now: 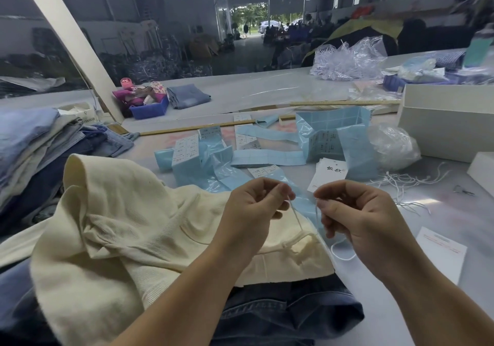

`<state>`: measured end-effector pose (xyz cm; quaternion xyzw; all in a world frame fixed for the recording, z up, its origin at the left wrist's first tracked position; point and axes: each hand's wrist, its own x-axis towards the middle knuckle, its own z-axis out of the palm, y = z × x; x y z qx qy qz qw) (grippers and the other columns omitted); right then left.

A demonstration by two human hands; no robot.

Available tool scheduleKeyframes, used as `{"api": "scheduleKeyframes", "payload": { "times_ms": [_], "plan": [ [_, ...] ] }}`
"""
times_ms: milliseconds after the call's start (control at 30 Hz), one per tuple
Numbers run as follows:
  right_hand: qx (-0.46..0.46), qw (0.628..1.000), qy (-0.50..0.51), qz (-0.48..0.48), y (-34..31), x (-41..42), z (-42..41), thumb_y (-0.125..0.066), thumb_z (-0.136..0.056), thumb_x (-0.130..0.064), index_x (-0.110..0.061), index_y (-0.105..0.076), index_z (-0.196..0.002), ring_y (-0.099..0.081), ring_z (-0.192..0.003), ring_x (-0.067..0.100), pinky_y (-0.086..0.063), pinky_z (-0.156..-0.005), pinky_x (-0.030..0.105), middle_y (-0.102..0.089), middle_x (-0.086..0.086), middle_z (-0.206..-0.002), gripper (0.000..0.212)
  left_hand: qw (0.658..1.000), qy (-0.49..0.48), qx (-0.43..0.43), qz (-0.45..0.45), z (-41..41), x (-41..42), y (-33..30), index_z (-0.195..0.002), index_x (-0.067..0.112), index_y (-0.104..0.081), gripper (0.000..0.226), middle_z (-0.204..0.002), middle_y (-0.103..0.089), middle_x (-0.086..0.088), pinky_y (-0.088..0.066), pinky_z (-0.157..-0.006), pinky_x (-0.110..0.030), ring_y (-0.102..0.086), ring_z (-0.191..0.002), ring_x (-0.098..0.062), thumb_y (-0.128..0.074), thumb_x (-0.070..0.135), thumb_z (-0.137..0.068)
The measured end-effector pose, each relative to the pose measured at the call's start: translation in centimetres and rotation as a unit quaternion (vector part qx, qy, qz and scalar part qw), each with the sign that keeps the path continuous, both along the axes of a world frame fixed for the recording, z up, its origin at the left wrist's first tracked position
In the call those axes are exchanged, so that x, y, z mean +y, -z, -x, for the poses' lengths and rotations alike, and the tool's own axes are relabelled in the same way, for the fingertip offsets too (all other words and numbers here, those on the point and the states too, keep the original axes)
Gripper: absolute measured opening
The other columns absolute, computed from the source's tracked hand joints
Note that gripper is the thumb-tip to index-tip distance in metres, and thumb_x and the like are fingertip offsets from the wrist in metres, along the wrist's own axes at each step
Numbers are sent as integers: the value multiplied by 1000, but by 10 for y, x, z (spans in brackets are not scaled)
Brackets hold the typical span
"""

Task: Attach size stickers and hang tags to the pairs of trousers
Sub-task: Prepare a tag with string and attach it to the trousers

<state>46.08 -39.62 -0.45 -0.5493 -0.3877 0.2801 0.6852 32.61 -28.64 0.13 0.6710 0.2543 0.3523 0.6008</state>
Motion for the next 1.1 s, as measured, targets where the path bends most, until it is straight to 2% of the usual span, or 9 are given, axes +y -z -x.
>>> {"api": "scheduleKeyframes", "payload": {
  "times_ms": [100,233,333,433,600,733,800,933,1100],
  "plan": [
    [-4,1000,-20,-11,-2,3,3,-63,-85,9,-16,-75,-80,-56,-51,20,-49,-48,25,-62,9,-58,28,997,31,-43,49,-4,-6,-3,-84,13,-68,14,-78,-73,-2,-53,-69,-21,-64,-71,-11,-62,21,-93],
    [-25,999,-23,-16,-2,4,6,-62,-86,9,-18,-76,-83,-57,-52,18,-48,-49,25,-63,10,-61,30,999,-11,-50,1,-6,-11,-8,-78,21,-73,17,-64,-65,8,-46,-62,-14,-55,-61,-3,-66,36,-82],
    [-27,999,-16,-20,-2,5,7,-60,-86,13,-17,-77,-81,-56,-51,17,-48,-48,25,-65,10,-62,34,998,-33,-22,-52,-5,-13,-4,-84,29,-75,13,-68,-68,19,-44,-63,-8,-58,-63,6,-64,27,-91],
    [-12,1000,-15,-22,-1,6,8,-59,-84,16,-13,-77,-79,-55,-50,16,-47,-46,25,-67,11,-63,35,996,-27,19,-79,-3,-16,1,-88,34,-74,26,-70,-66,25,-42,-66,-9,-57,-65,9,-58,16,-97],
    [-10,1000,-6,-24,0,5,8,-61,-85,12,-11,-76,-81,-54,-50,17,-47,-45,26,-66,10,-62,28,999,13,15,-47,3,-19,3,-93,27,-75,25,-71,-66,20,-41,-64,-7,-57,-69,7,-54,13,-89],
    [-27,999,13,-22,3,7,8,-63,-86,7,-16,-77,-81,-48,-45,17,-42,-41,25,-64,10,-60,27,995,-11,33,-98,5,-18,4,-85,32,-74,35,-75,-72,16,-45,-71,-8,-63,-74,5,-60,0,-91],
    [-28,999,12,-21,5,7,8,-63,-86,8,-17,-76,-80,-46,-43,17,-42,-41,24,-64,16,-62,29,994,-17,29,-107,5,-19,4,-84,32,-74,31,-76,-73,14,-48,-71,-11,-64,-72,4,-65,3,-90],
    [-29,999,-7,-26,7,8,8,-63,-85,10,-18,-76,-80,-48,-44,17,-43,-43,25,-65,12,-61,32,991,-32,27,-130,5,-19,8,-85,29,-76,22,-74,-74,13,-50,-69,-12,-65,-68,1,-71,8,-87],
    [-27,999,-18,-26,10,10,8,-68,-82,6,-15,-76,-80,-49,-45,16,-43,-44,23,-62,7,-56,23,990,-41,25,-131,6,-18,9,-83,29,-76,18,-74,-74,12,-50,-67,-14,-67,-70,-1,-73,12,-87]
  ]
}}
